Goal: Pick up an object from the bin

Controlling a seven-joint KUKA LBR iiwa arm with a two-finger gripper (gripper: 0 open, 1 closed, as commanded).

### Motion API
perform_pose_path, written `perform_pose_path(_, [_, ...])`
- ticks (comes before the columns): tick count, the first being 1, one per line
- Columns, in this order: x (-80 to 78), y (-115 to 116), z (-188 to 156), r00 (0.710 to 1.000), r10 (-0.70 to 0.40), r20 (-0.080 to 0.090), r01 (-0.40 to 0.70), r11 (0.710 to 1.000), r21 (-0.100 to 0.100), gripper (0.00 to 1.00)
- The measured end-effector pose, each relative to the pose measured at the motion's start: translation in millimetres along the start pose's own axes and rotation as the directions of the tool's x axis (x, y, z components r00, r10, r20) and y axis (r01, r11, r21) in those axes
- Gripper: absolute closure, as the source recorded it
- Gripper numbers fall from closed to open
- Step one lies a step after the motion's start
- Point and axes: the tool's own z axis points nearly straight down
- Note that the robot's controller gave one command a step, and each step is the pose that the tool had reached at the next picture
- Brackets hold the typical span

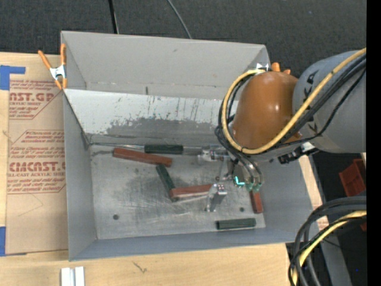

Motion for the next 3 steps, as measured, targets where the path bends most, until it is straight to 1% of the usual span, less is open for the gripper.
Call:
perform_pose_path(1, [-1.8, 0, -4, 1.000, 0.000, 0.008, 0.000, 1.000, 0.000, 0.00])
perform_pose_path(2, [-18.5, 7, 97, 0.998, 0.058, -0.002, -0.058, 0.998, -0.001, 1.00])
perform_pose_path(3, [-18.6, 7, 97, 0.998, 0.058, -0.002, -0.058, 0.998, -0.001, 1.00])
